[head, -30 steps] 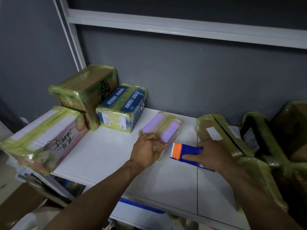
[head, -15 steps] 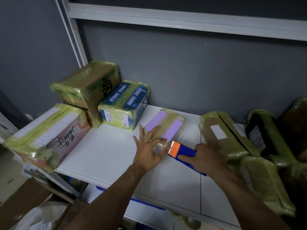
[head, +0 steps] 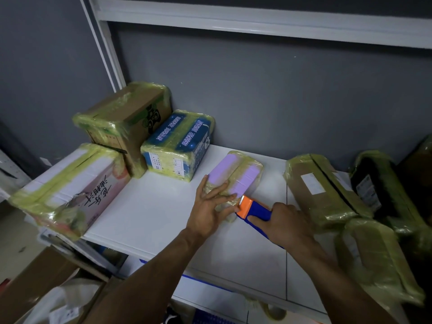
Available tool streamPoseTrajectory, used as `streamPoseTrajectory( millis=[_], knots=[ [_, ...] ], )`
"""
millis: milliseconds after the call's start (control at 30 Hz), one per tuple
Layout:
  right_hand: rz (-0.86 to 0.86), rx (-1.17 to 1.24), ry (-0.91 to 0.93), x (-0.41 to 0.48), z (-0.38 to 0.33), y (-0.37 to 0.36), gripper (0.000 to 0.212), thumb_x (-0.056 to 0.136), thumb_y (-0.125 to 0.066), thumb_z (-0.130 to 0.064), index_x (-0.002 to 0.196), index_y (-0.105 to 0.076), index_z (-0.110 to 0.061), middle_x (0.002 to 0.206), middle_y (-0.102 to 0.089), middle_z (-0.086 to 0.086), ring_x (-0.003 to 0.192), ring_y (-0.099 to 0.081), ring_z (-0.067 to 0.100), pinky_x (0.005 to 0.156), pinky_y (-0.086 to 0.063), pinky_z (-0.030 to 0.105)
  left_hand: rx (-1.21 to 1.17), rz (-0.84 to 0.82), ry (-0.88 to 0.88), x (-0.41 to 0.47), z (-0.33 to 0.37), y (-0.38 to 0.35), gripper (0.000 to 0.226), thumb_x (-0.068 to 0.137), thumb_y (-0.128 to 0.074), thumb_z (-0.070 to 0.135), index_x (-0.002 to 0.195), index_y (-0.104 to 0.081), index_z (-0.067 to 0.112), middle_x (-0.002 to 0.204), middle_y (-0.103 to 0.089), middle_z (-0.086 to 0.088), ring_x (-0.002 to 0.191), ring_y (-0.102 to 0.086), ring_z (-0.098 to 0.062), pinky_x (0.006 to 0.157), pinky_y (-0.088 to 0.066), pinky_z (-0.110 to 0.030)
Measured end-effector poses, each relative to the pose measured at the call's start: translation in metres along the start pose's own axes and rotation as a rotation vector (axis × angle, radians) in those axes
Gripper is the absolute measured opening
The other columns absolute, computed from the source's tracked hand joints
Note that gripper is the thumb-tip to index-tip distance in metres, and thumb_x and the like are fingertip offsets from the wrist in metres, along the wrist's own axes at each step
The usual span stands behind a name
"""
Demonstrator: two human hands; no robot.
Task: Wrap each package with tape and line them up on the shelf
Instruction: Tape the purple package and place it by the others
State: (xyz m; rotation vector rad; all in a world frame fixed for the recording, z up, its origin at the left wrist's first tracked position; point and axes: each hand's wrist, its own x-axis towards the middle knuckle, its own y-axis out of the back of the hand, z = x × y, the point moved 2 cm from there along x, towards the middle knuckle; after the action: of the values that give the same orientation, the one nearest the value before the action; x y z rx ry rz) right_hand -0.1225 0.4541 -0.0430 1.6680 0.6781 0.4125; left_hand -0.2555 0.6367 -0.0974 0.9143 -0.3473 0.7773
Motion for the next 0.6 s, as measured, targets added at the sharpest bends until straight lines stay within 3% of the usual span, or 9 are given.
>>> streamPoseTrajectory(
  millis=[133,233,333,433,600],
  knots=[
    [0.054,-0.044,0.012,-0.006,-0.005,0.005,0.065,0.080,-0.056,-0.085,0.095,-0.047,-0.023,0.111,-0.071,0.002,0.100,-0.069,0.024,0.079,-0.056,0.033,-0.014,-0.010,-0.010,0.001,-0.003,0.001,0.044,0.085,-0.076,0.043,0.128,-0.065,0.037,0.148,-0.037,0.039,0.155,-0.003,-0.006,0.125,-0.014,-0.029],
    [0.121,-0.116,0.039,-0.011,-0.011,0.005,0.063,0.083,-0.053,-0.084,0.093,-0.044,-0.023,0.106,-0.071,0.000,0.096,-0.069,0.022,0.075,-0.052,0.031,0.003,0.002,-0.034,0.001,-0.002,0.005,0.043,0.086,-0.078,0.037,0.127,-0.067,0.035,0.149,-0.042,0.026,0.154,-0.003,-0.004,0.124,-0.020,-0.041],
    [0.170,-0.169,0.052,-0.012,-0.014,0.006,0.062,0.086,-0.049,-0.083,0.091,-0.043,-0.022,0.100,-0.069,-0.001,0.093,-0.070,0.020,0.068,-0.046,0.029,0.089,0.060,-0.189,0.006,0.009,0.010,0.032,0.092,-0.071,0.036,0.123,-0.070,0.028,0.138,-0.057,0.013,0.152,-0.010,0.002,0.121,-0.018,-0.041],
    [0.198,-0.196,0.053,-0.015,-0.017,0.007,0.062,0.087,-0.046,-0.084,0.091,-0.042,-0.022,0.090,-0.064,-0.004,0.088,-0.069,0.017,0.064,-0.040,0.027,0.134,0.114,-0.278,0.008,0.022,0.015,0.027,0.094,-0.064,0.033,0.118,-0.073,0.024,0.126,-0.062,0.016,0.150,-0.016,0.007,0.122,-0.016,-0.040],
    [0.241,-0.224,0.055,-0.022,-0.017,0.004,0.063,0.086,-0.044,-0.085,0.092,-0.040,-0.023,0.092,-0.066,-0.005,0.086,-0.069,0.014,0.063,-0.038,0.026,0.142,0.150,-0.271,-0.002,0.027,0.017,0.029,0.095,-0.059,0.037,0.110,-0.078,0.021,0.132,-0.056,0.013,0.151,-0.010,0.005,0.121,-0.017,-0.034]
  ],
)
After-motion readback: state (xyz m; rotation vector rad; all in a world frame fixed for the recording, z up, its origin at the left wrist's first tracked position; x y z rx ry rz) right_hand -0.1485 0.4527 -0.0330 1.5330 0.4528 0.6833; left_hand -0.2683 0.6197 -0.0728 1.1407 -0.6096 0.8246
